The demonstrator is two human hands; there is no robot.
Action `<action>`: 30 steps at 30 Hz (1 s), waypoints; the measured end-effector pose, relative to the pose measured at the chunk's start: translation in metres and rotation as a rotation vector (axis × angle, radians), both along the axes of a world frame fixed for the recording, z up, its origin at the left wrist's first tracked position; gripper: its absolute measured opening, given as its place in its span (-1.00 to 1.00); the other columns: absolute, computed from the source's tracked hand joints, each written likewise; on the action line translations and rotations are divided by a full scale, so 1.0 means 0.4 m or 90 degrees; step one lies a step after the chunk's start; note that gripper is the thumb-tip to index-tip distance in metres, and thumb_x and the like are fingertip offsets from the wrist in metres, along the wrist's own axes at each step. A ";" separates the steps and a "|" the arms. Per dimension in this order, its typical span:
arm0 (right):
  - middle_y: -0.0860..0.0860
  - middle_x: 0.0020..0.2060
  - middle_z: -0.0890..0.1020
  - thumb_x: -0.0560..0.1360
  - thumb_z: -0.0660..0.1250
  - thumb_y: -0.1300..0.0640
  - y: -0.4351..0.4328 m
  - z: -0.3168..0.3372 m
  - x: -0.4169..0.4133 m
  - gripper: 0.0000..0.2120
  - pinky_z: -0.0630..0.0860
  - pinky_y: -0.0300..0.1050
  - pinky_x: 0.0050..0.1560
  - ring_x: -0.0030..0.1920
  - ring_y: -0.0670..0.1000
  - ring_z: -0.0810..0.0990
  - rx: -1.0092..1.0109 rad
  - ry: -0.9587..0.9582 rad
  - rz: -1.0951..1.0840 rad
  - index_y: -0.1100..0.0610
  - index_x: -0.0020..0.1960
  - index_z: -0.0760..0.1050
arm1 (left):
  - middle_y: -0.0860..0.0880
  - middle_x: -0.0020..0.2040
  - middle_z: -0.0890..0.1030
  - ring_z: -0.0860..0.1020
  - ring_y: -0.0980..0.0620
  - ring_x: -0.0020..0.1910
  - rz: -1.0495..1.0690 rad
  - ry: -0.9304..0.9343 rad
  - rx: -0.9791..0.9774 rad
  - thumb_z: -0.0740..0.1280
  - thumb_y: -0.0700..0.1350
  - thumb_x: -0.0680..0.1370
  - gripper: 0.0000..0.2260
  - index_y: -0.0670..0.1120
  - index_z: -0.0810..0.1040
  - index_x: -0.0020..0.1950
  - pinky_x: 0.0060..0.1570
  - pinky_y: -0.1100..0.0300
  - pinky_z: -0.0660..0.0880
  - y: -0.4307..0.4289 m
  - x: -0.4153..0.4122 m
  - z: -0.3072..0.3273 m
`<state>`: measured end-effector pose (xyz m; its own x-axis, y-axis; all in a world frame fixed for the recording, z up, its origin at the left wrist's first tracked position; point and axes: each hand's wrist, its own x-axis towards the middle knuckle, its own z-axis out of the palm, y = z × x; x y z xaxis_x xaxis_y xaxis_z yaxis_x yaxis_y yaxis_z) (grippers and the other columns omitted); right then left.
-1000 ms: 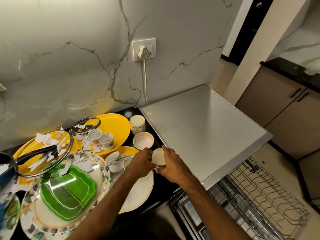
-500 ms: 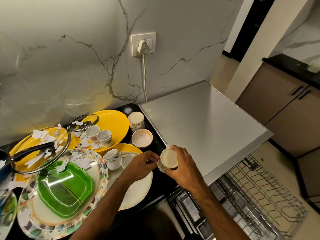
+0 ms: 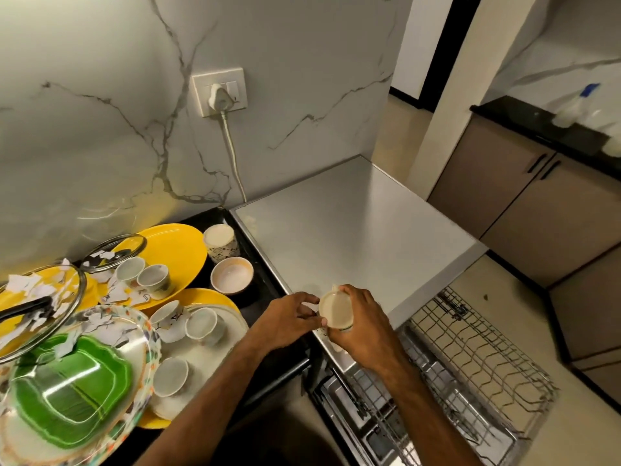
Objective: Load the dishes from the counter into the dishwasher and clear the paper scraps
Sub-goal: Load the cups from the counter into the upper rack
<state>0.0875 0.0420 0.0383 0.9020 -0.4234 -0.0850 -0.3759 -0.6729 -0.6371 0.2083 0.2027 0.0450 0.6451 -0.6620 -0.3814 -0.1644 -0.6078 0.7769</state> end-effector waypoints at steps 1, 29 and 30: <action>-0.11 0.36 0.41 0.37 0.56 -0.20 -0.024 0.003 -0.019 -0.17 0.56 0.01 0.18 0.27 0.00 0.47 -0.002 0.006 -0.003 -0.12 0.51 0.23 | 0.15 0.02 0.71 0.63 0.29 0.01 -0.012 0.005 0.003 0.52 0.19 0.46 -0.50 0.12 0.53 0.35 -0.09 0.46 0.43 -0.027 -0.014 0.003; -0.05 0.42 0.38 0.39 0.58 -0.10 -0.298 -0.247 -0.353 -0.06 0.56 0.02 0.26 0.35 0.00 0.43 -0.027 0.151 0.071 -0.06 0.59 0.12 | -0.14 0.50 0.39 0.48 -0.18 0.39 -0.169 -0.318 0.476 0.41 -0.27 0.55 -0.33 -0.14 0.18 0.59 0.29 -0.10 0.53 -0.316 -0.264 -0.190; -0.05 0.42 0.38 0.39 0.58 -0.09 -0.294 -0.266 -0.348 -0.08 0.54 0.01 0.27 0.35 0.01 0.43 -0.031 0.157 0.078 -0.05 0.59 0.14 | -0.12 0.47 0.43 0.49 -0.17 0.37 -0.174 -0.314 0.477 0.41 -0.26 0.55 -0.36 -0.13 0.22 0.57 0.28 -0.10 0.53 -0.315 -0.255 -0.189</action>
<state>-0.0518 -0.0757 -0.0681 0.9011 -0.3222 -0.2903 -0.4300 -0.7506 -0.5017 0.1061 0.0767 -0.0307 0.7056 -0.5069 -0.4952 -0.5820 -0.8132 0.0031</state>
